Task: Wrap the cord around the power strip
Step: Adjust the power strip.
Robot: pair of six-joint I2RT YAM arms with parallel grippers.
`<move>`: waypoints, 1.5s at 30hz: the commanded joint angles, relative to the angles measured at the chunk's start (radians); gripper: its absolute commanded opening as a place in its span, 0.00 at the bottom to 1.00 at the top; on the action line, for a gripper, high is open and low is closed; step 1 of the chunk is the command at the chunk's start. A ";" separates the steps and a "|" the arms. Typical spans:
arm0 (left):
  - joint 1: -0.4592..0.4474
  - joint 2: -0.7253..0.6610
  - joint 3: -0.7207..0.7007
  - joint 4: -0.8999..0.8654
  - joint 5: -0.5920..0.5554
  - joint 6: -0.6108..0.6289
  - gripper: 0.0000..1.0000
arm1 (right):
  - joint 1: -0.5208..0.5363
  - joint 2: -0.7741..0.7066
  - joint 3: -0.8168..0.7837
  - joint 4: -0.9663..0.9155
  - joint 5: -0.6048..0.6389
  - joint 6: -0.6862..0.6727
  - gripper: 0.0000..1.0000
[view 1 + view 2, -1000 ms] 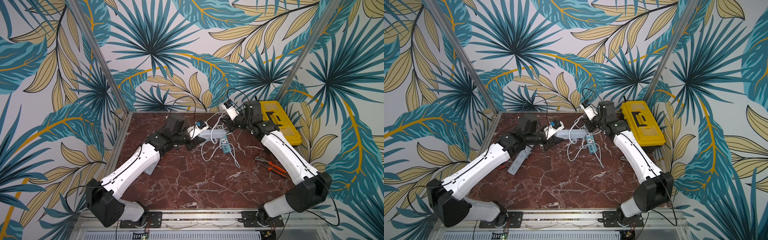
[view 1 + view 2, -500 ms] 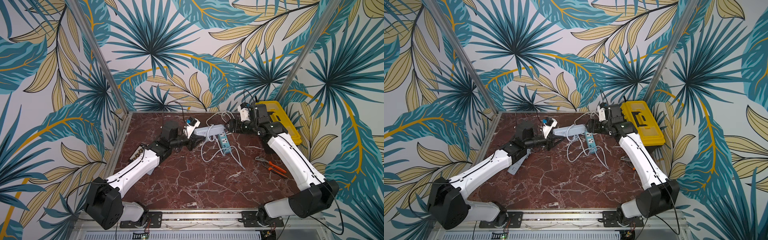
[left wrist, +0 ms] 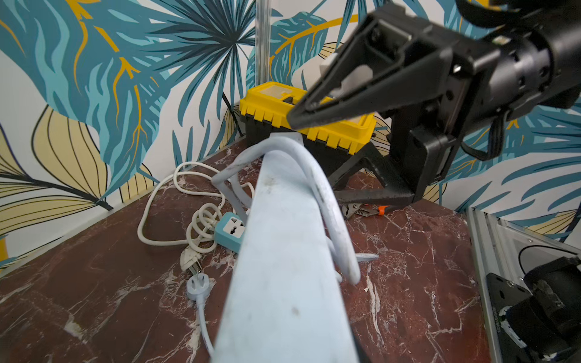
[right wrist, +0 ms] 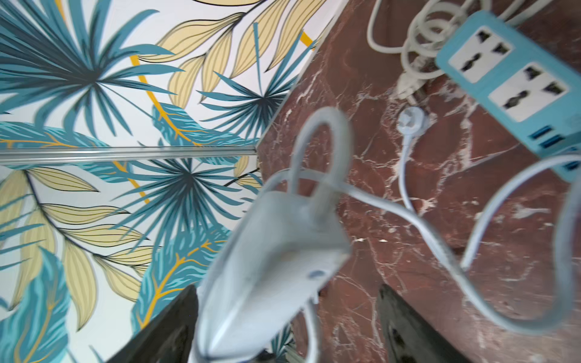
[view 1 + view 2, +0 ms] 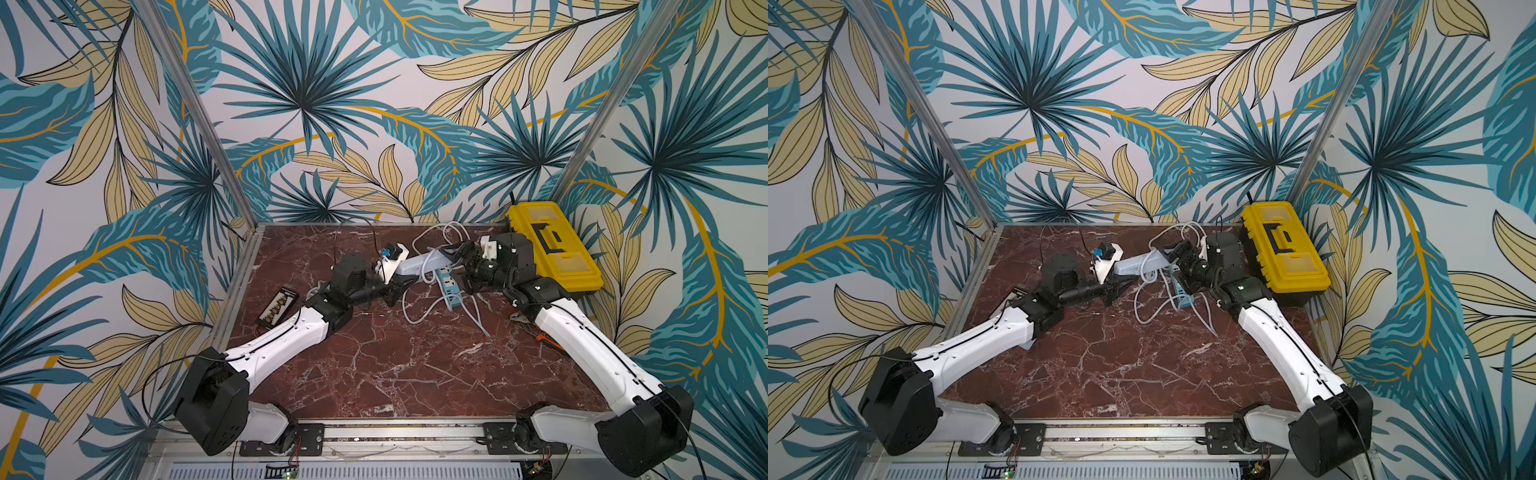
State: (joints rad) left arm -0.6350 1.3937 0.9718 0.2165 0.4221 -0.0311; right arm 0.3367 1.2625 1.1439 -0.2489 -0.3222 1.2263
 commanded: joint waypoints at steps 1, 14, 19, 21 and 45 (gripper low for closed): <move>-0.026 -0.012 0.001 0.126 -0.023 0.046 0.00 | 0.019 0.017 -0.012 0.108 0.071 0.197 0.87; -0.035 -0.043 -0.076 0.105 -0.045 -0.057 0.34 | 0.041 0.093 0.042 0.101 0.216 0.155 0.37; -0.004 -0.074 -0.009 -0.168 -0.044 -0.048 0.43 | 0.042 0.106 0.102 -0.012 0.219 0.038 0.31; 0.014 -0.058 0.057 -0.295 -0.012 -0.028 0.43 | 0.045 0.112 0.119 -0.036 0.215 -0.002 0.30; 0.030 0.140 0.364 -0.623 0.092 -0.048 0.07 | 0.110 0.177 0.218 -0.047 0.213 -0.181 0.37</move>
State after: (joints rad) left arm -0.6186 1.5299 1.3029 -0.3866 0.5213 -0.0772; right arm 0.4412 1.4422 1.3342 -0.2977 -0.0837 1.0943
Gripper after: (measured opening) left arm 0.292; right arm 0.476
